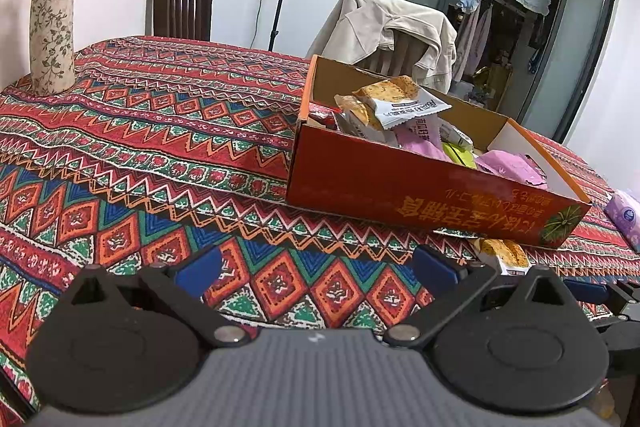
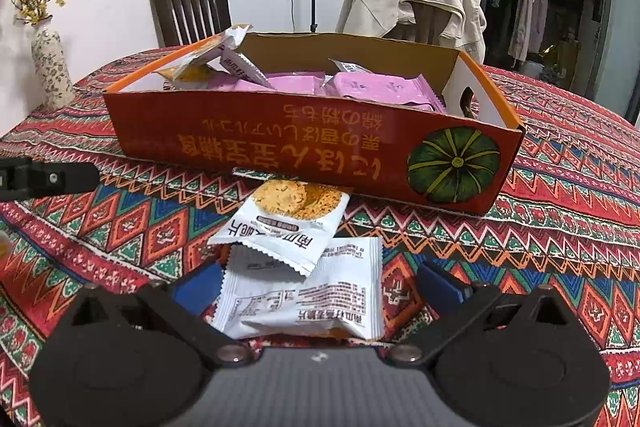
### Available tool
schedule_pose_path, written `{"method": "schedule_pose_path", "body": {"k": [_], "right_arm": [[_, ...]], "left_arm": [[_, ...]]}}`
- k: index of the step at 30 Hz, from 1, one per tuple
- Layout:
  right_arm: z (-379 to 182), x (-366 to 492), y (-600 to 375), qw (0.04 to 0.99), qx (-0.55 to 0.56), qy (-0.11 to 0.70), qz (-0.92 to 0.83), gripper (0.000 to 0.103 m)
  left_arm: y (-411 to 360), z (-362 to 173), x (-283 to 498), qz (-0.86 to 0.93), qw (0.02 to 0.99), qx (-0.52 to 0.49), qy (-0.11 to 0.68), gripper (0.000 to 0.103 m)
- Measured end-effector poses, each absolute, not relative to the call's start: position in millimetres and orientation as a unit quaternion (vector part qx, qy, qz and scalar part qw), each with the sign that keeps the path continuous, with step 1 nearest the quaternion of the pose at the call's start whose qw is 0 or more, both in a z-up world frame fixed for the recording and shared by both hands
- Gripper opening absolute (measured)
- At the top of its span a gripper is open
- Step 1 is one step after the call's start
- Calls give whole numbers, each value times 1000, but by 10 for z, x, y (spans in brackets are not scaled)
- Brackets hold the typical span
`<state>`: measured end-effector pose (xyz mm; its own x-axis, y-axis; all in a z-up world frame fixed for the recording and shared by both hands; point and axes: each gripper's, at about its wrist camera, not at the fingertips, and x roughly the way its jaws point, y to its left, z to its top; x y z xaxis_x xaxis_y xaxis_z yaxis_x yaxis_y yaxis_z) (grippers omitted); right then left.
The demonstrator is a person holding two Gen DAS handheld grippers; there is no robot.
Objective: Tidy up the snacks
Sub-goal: 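Withdraw both tools from the box back to the remaining packets, then grasp a white printed packet with the right tool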
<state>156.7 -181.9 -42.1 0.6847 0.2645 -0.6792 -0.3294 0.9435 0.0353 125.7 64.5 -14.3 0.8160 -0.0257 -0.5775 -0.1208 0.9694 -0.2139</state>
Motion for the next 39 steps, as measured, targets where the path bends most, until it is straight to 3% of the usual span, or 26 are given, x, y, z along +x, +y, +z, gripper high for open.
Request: {"method": "schedule_pose_path", "body": {"k": [5,10,12,22,23,24,39], "right_arm": [[-416,1522,-1841,917,-42,360,164,102],[-385,1409,-1872,920,-44,350,173,87],[-370,1355,-1891,920,-45,346,179,75],[-320,1158,-2021,924,-36,331,190,60],[-312,1141,-2031,925,-37,329,188,56],[-304,1128,-2038,925,-39,328,187,38],[-192,1032,-2411,937,-10,301,175,23]], "left_arm": [[658,-146,1255,25,945,-125,302,103],[666,-146,1249,26,944,-128,302,103],[667,-146,1248,28,944,-128,302,103],[672,-148,1245,37,944,-130,300,103],[667,-147,1243,38,945,-129,300,103],[661,-146,1245,39,945,-127,299,103],[548,-83,1148,56,946,-106,300,103]]}}
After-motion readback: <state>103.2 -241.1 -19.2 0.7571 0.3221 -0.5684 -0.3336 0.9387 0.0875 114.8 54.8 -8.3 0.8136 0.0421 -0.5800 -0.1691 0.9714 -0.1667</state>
